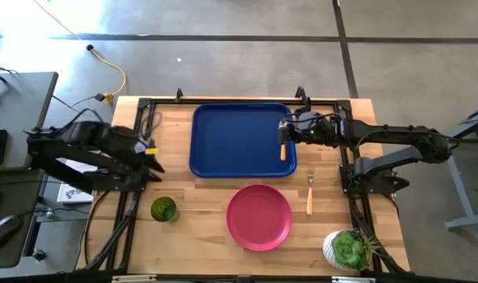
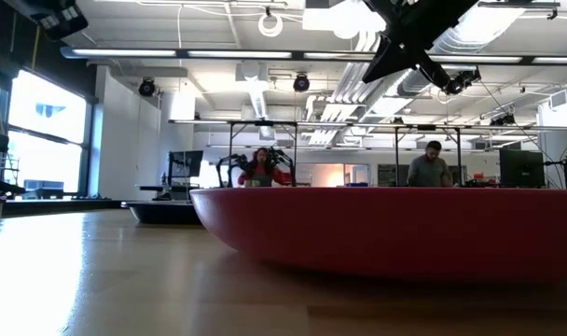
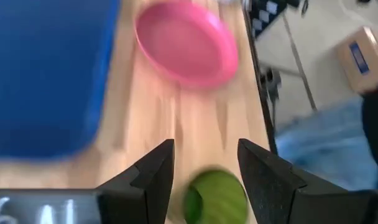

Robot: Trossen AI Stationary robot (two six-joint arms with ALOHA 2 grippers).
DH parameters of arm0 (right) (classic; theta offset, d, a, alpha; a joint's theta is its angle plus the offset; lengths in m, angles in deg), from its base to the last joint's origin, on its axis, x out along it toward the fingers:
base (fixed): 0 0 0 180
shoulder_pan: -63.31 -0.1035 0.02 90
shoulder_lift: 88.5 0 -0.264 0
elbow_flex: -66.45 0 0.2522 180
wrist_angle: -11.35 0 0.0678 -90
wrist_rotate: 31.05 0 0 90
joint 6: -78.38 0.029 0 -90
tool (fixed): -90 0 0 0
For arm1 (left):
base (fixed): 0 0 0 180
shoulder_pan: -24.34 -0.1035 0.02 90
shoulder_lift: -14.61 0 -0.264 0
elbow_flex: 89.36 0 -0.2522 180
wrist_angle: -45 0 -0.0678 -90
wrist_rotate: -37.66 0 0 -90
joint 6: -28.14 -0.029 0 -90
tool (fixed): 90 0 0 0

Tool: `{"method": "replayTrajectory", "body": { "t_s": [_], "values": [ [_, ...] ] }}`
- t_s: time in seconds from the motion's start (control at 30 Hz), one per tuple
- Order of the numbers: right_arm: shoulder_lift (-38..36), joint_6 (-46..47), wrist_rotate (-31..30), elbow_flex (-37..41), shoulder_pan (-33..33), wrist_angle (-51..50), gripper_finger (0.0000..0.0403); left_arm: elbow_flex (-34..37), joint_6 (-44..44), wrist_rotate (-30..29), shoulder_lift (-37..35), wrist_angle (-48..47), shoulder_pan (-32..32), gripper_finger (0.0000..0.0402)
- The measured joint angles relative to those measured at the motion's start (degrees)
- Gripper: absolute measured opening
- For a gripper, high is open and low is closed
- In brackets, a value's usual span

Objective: Pick and place plate/cup/fork/spoon on tray
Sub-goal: Put the green glass on the blue serving tray

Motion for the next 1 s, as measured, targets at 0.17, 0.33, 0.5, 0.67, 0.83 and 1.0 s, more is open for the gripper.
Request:
{"method": "replayTrajectory", "body": {
  "t_s": [0.17, 0.33, 0.5, 0.67, 0.83, 1.0],
  "values": [
    [0.0, 0.0, 0.71, 0.0, 0.0, -0.01, 0.0, 0.0, 2.95, -0.91, 3.3, -5.71, 2.53, 0.0168],
    [0.0, -0.02, 1.2, 0.0, 0.0, -0.68, 0.0, 0.0, 6.26, -1.03, 5.48, -5.73, 5.35, 0.0168],
    [0.0, -0.02, 1.2, 0.0, 0.0, -2.15, 0.0, 0.0, 10.16, -1.39, 7.77, -5.71, 9.54, 0.0168],
    [0.0, -0.02, 1.22, 0.0, 0.0, -2.44, 0.0, 0.0, 12.31, -4.84, 10.06, -5.73, 14.64, 0.0168],
    [0.0, -0.02, 1.23, 0.0, 0.0, -2.43, 0.0, 0.0, 13.85, -6.46, 12.71, -5.73, 18.33, 0.0168],
    [0.0, -0.04, 2.34, 0.0, 0.0, -2.41, 0.0, 0.0, 13.85, -8.47, 16.13, -5.73, 21.2, 0.0168]
  ]
}}
